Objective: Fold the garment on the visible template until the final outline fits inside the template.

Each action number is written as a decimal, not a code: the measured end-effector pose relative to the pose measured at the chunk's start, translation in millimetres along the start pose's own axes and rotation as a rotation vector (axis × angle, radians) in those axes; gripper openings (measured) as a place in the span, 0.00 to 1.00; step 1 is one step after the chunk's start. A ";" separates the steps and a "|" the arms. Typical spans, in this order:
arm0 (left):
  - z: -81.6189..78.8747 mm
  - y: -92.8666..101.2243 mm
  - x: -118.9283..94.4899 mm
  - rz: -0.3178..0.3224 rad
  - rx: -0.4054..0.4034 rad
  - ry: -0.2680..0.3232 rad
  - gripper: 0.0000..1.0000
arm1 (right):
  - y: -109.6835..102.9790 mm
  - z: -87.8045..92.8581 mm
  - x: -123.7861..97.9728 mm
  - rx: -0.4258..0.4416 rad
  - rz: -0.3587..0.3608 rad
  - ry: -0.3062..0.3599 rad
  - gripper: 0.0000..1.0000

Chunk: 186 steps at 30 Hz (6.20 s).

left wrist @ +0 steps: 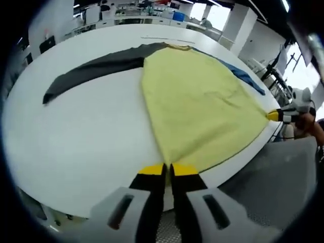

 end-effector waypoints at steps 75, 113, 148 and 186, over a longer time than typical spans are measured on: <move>-62.3 24.4 -11.3 0.082 0.162 0.332 0.97 | 202.6 -32.1 -9.4 0.395 0.653 0.153 0.16; -60.1 14.7 -15.4 0.077 0.165 0.344 0.98 | 263.8 -49.9 -13.0 0.362 0.586 0.146 0.00; -71.3 20.8 -25.2 0.095 0.171 0.409 0.99 | 246.5 -108.6 -7.6 0.474 0.483 0.273 0.00; -63.0 14.4 -26.3 0.083 0.195 0.394 0.99 | 126.6 -197.8 76.5 0.308 0.217 0.252 0.00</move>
Point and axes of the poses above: the point that each gripper's makers call its tool centre point, and the gripper's own axes: x roughly forward along the fingers, y roughly to its right, z roughly out of its underside, the point moved 4 cm from there along -x, roughly backward along the fingers, and after that the axes turned 10 degrees about y, right-handed, at the moved point
